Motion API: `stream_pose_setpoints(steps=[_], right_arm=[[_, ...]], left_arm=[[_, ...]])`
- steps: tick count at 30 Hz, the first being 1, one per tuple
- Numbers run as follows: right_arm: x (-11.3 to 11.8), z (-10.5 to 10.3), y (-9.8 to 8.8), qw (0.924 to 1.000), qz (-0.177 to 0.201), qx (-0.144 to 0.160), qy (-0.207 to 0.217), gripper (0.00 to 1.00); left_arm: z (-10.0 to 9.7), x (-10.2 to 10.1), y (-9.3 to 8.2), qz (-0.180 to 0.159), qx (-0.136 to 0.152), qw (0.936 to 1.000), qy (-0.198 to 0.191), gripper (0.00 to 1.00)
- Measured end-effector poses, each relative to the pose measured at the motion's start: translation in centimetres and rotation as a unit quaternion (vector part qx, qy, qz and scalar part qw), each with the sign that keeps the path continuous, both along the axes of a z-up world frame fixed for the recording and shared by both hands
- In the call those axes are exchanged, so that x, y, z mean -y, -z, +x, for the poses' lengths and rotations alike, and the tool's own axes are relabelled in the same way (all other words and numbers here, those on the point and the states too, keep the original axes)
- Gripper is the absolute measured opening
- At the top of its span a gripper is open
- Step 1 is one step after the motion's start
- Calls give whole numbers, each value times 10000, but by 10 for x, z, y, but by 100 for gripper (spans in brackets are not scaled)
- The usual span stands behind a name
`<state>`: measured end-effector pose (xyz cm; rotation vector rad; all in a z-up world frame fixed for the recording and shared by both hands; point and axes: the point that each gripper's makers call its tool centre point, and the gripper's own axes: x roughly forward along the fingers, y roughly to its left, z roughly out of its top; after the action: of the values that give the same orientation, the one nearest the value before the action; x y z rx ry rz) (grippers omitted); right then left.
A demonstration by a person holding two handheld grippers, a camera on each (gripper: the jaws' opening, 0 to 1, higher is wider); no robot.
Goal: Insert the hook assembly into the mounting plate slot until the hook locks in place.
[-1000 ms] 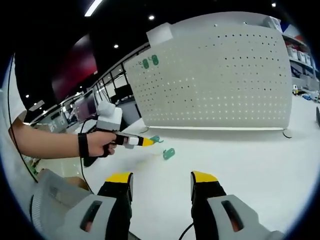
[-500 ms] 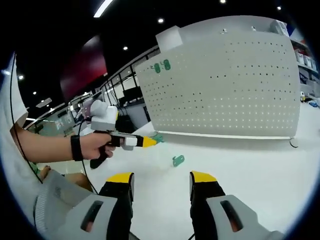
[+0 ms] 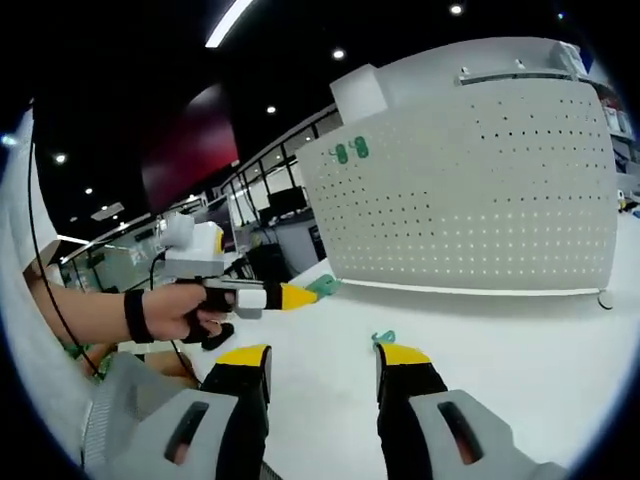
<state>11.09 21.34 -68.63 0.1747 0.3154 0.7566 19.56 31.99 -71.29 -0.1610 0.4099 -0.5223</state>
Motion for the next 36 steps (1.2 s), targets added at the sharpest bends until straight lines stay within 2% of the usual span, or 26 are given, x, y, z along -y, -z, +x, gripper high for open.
stream_pose_setpoints(steps=[2,4,6,7,9,11,13,14,16,17,21,23,26,28,34,36], right_arm=[[-5,-2,-3,9999,110,-9,-83,41],[-8,-4,-6,9998,164,41,-122,41],[-10,-4,-8,9996,259,80,-119,40],[-10,-3,-8,9995,294,44,-104,40],[-11,-3,-11,9993,352,72,-60,40],[-13,-3,-14,9991,405,95,-77,40],[-16,-4,-20,9985,506,144,-128,39],[-16,-3,-22,9983,553,158,-124,38],[-17,-2,-25,9975,670,148,-141,37],[-17,-1,-25,9973,701,159,-140,36],[-17,1,-29,9963,829,217,-107,30],[-19,2,-33,9943,1049,155,-117,29],[-22,3,-35,9932,1153,112,-102,27],[-26,4,-32,9921,1252,-115,-55,24],[-34,6,-37,9872,1581,-212,-18,19],[-37,7,-37,9870,1585,-255,-31,17]], left_arm=[[-6,-1,-4,2,9,10000,-16,3],[-12,2,-14,-159,157,9997,3,3],[-18,2,-16,-179,142,9997,-18,3],[-22,4,-19,-259,184,9995,-14,3],[-26,8,-25,-737,131,9971,-148,3],[-32,11,-27,-737,246,9969,-90,3],[-37,16,-31,-955,234,9951,-130,3],[-40,21,-33,-909,341,9953,-28,3],[-42,24,-34,-945,320,9950,-48,3],[-45,30,-37,-973,375,9945,65,3],[-48,31,-38,-964,416,9945,36,3],[-50,33,-40,-986,464,9940,60,3],[-55,37,-42,-960,528,9939,154,3],[-59,40,-44,-991,558,9932,236,3],[-67,40,-46,-951,629,9927,394,3],[-69,38,-46,-947,652,9925,405,3]])
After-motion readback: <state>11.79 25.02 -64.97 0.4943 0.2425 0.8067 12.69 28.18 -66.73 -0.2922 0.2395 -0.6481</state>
